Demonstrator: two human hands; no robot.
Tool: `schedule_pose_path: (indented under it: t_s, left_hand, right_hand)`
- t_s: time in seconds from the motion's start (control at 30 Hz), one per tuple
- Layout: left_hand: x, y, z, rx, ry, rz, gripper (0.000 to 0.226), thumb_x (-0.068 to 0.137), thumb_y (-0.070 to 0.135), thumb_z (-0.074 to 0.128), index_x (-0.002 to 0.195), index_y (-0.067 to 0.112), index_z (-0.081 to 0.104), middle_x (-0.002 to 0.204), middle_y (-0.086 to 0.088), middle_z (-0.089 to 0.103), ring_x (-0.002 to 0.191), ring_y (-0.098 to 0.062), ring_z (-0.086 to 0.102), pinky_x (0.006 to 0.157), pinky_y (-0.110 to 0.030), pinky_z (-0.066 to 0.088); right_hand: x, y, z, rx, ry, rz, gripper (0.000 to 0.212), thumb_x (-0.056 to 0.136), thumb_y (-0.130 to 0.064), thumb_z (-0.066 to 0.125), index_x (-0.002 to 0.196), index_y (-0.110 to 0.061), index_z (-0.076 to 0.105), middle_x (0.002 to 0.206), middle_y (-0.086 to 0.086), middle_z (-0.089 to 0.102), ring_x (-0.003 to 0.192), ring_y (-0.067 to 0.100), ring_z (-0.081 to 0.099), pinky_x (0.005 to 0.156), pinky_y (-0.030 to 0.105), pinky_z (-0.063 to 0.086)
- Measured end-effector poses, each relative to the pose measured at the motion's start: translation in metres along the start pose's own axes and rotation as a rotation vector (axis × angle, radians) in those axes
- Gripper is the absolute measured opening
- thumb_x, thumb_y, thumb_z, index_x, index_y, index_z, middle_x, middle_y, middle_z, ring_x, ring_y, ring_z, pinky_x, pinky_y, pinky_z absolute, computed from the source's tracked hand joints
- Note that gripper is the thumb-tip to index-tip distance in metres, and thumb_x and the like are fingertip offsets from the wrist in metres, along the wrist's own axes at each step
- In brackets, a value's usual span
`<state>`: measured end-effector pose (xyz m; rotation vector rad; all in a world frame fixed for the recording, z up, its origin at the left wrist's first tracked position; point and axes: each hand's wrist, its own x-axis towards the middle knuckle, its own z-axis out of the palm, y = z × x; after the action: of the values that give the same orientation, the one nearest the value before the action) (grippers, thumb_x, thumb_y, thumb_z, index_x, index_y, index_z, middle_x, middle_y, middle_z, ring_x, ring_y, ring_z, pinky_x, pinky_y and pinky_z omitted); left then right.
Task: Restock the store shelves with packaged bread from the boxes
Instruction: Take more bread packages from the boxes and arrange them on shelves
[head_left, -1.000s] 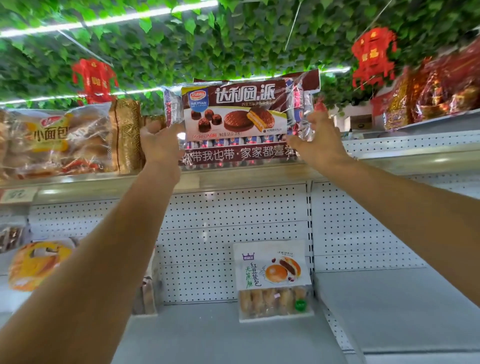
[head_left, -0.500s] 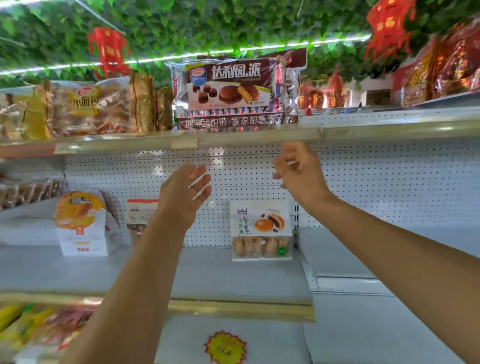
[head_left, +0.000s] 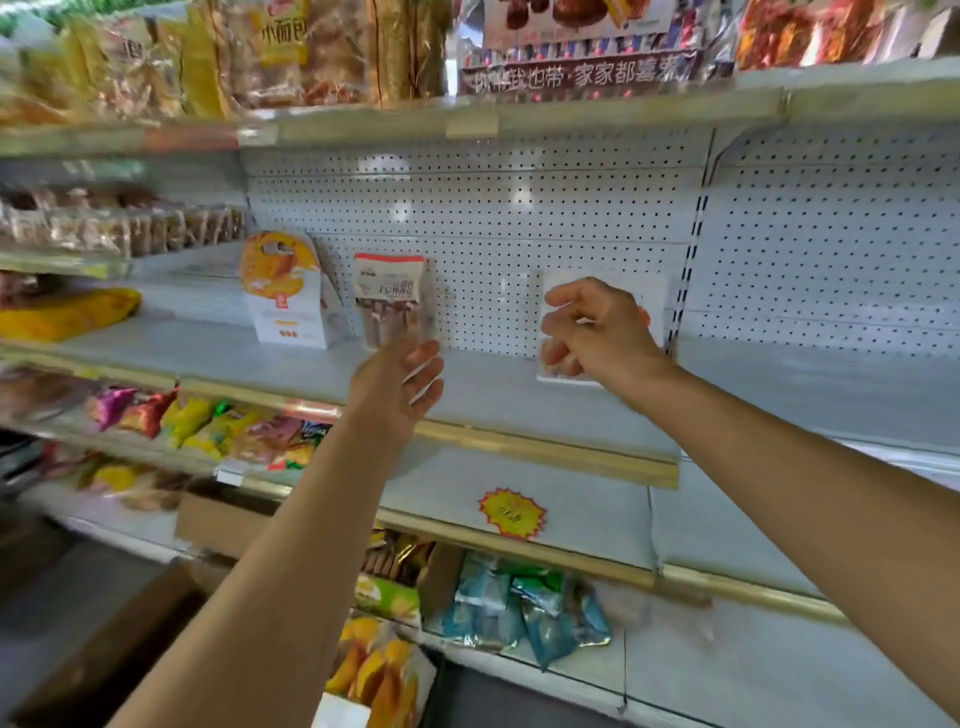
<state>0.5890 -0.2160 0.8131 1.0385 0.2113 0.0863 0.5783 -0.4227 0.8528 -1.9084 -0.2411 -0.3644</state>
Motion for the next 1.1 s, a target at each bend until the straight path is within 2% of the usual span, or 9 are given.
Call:
schedule_pose_path:
  t_s: [0.13,0.3,0.37,0.47,0.57,0.67,0.83,1.0,1.1]
  left_hand:
    - [0.012,-0.005,-0.04,-0.008,0.076,-0.063,0.009,0.1,0.021,0.055,0.098,0.015,0.061,0.089,0.0,0.071,0.079,-0.016,0.065,0.07,-0.03,0.052]
    - [0.036,-0.006,-0.109,-0.001,0.146,-0.129,0.007,0.099,0.016,0.055,0.094,0.013,0.058,0.07,0.0,0.071,0.061,-0.014,0.061,0.059,-0.026,0.05]
    - [0.049,-0.003,-0.138,0.04,0.179,-0.142,0.012,0.098,0.015,0.054,0.089,0.011,0.06,0.064,0.001,0.067,0.061,-0.013,0.058,0.061,-0.027,0.049]
    - [0.075,0.006,-0.184,0.115,0.22,-0.163,0.018,0.097,0.016,0.053,0.081,0.017,0.061,0.069,0.002,0.065,0.065,-0.012,0.059,0.061,-0.026,0.049]
    - [0.109,0.009,-0.239,0.128,0.254,-0.221,0.009,0.096,0.018,0.056,0.095,0.015,0.064,0.07,0.003,0.069,0.063,-0.012,0.065,0.054,-0.023,0.052]
    - [0.14,0.006,-0.295,0.129,0.293,-0.304,0.015,0.098,0.022,0.057,0.108,0.011,0.061,0.065,0.004,0.07,0.053,-0.008,0.066,0.052,-0.021,0.052]
    - [0.178,-0.015,-0.372,0.145,0.359,-0.426,0.017,0.099,0.022,0.055,0.089,0.011,0.064,0.074,0.003,0.07,0.066,-0.01,0.063,0.054,-0.025,0.051]
    - [0.191,-0.061,-0.422,0.138,0.439,-0.541,0.014,0.099,0.021,0.056,0.102,0.011,0.065,0.086,-0.001,0.072,0.074,-0.013,0.065,0.071,-0.03,0.054]
    - [0.199,-0.101,-0.453,0.143,0.512,-0.611,0.013,0.099,0.019,0.057,0.104,0.01,0.065,0.086,-0.003,0.072,0.073,-0.015,0.065,0.066,-0.031,0.053]
  right_hand:
    - [0.001,0.015,0.045,-0.029,-0.127,0.04,0.017,0.093,-0.009,0.059,0.109,-0.014,0.06,0.101,0.008,0.063,0.058,0.015,0.067,0.051,0.028,0.05]
    - [0.014,0.031,0.111,-0.007,-0.252,0.096,0.016,0.092,-0.008,0.059,0.107,-0.012,0.063,0.097,0.011,0.069,0.063,0.016,0.07,0.055,0.029,0.052]
    - [0.02,0.036,0.147,0.011,-0.29,0.13,0.017,0.093,-0.008,0.058,0.109,-0.01,0.063,0.097,0.013,0.069,0.065,0.019,0.069,0.056,0.028,0.051]
    - [0.028,0.048,0.205,0.018,-0.348,0.192,0.016,0.093,-0.007,0.057,0.108,-0.008,0.063,0.094,0.016,0.069,0.068,0.024,0.066,0.054,0.027,0.05]
    - [0.041,0.062,0.263,-0.007,-0.394,0.228,0.012,0.095,-0.008,0.055,0.105,-0.008,0.064,0.088,0.012,0.068,0.069,0.024,0.066,0.053,0.026,0.05]
    - [0.049,0.079,0.319,-0.019,-0.403,0.277,0.011,0.096,-0.01,0.055,0.102,-0.009,0.064,0.085,0.008,0.067,0.065,0.02,0.066,0.053,0.025,0.05]
    - [0.041,0.123,0.396,-0.026,-0.481,0.417,0.013,0.096,-0.014,0.057,0.105,-0.009,0.065,0.092,0.01,0.069,0.071,0.02,0.066,0.059,0.027,0.052]
    - [0.022,0.184,0.45,-0.083,-0.526,0.538,0.006,0.095,-0.015,0.06,0.093,-0.017,0.066,0.083,0.002,0.069,0.067,0.013,0.065,0.058,0.026,0.053]
    - [0.004,0.234,0.476,-0.104,-0.577,0.659,0.005,0.094,-0.024,0.062,0.09,-0.022,0.064,0.084,0.001,0.071,0.064,0.013,0.068,0.056,0.028,0.053]
